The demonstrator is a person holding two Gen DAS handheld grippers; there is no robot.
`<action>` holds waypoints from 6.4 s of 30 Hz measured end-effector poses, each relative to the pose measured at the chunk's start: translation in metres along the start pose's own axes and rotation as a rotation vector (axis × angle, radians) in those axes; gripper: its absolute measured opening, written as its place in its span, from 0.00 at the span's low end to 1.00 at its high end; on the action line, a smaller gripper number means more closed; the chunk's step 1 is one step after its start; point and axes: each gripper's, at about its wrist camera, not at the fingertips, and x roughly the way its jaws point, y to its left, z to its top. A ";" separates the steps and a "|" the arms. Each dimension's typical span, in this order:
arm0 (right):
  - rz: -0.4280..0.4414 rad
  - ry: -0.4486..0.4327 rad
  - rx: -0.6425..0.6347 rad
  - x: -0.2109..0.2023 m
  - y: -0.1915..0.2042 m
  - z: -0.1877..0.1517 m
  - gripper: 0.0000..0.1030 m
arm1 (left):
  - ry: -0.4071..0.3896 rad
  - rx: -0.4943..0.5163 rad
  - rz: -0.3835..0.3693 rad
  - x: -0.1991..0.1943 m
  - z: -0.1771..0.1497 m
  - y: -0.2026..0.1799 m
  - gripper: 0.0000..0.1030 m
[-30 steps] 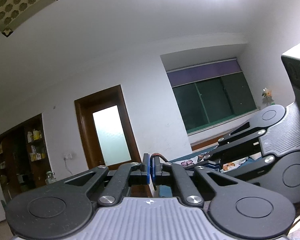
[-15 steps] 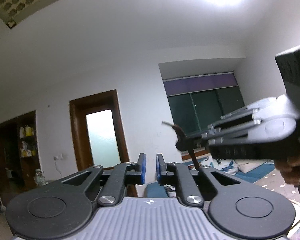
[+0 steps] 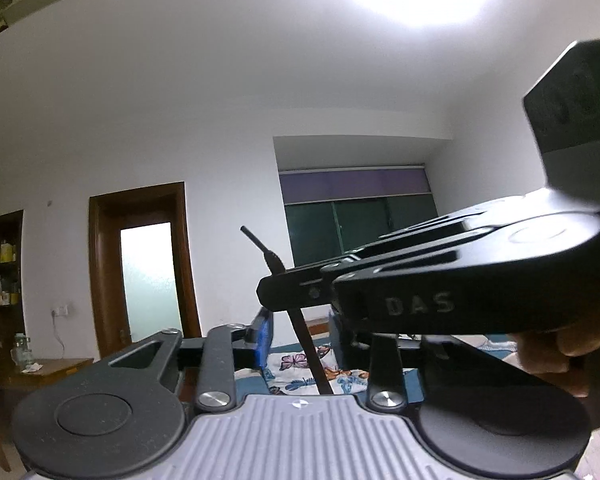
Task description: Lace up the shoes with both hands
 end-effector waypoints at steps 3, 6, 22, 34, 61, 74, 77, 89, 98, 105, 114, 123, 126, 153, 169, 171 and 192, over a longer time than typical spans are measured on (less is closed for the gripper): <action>0.015 0.001 0.021 -0.004 -0.007 0.002 0.02 | -0.006 -0.007 -0.009 0.006 0.001 -0.001 0.10; -0.001 -0.002 0.009 -0.008 -0.011 0.000 0.01 | -0.020 0.032 -0.004 0.004 0.000 -0.007 0.06; -0.072 0.031 0.174 -0.019 -0.070 -0.032 0.03 | 0.009 0.161 -0.039 0.032 -0.010 -0.026 0.03; -0.190 0.194 0.362 -0.019 -0.115 -0.116 0.11 | 0.201 0.251 -0.120 0.071 -0.060 -0.043 0.03; -0.182 0.553 0.444 0.017 -0.079 -0.251 0.29 | 0.339 0.337 -0.159 0.072 -0.120 -0.061 0.03; -0.227 0.561 0.402 0.021 -0.074 -0.258 0.30 | 0.407 0.390 -0.212 0.081 -0.146 -0.079 0.03; -0.250 0.543 0.396 0.014 -0.076 -0.258 0.33 | 0.431 0.404 -0.230 0.085 -0.155 -0.086 0.03; -0.287 0.493 0.474 -0.011 -0.098 -0.265 0.34 | 0.508 0.490 -0.275 0.097 -0.192 -0.108 0.03; -0.285 0.481 0.492 -0.014 -0.101 -0.271 0.37 | 0.520 0.495 -0.315 0.103 -0.201 -0.114 0.03; -0.285 0.481 0.489 -0.013 -0.101 -0.272 0.38 | 0.524 0.480 -0.325 0.108 -0.204 -0.112 0.03; -0.285 0.479 0.489 -0.012 -0.099 -0.273 0.38 | 0.523 0.455 -0.333 0.111 -0.204 -0.114 0.03; -0.285 0.476 0.492 -0.013 -0.099 -0.272 0.39 | 0.520 0.424 -0.345 0.112 -0.202 -0.114 0.03; -0.285 0.476 0.491 -0.013 -0.099 -0.272 0.39 | 0.528 0.400 -0.348 0.114 -0.201 -0.111 0.03; -0.213 0.527 0.363 -0.007 -0.098 -0.267 0.27 | 0.576 0.530 -0.374 0.121 -0.218 -0.128 0.03; -0.072 0.606 -0.253 0.036 -0.041 -0.275 0.07 | 0.598 0.524 -0.380 0.126 -0.217 -0.127 0.03; -0.064 0.608 -0.266 0.039 -0.037 -0.276 0.03 | 0.598 0.522 -0.379 0.127 -0.217 -0.127 0.05; -0.129 0.605 -0.400 0.032 -0.031 -0.280 0.10 | 0.603 0.524 -0.393 0.129 -0.218 -0.130 0.08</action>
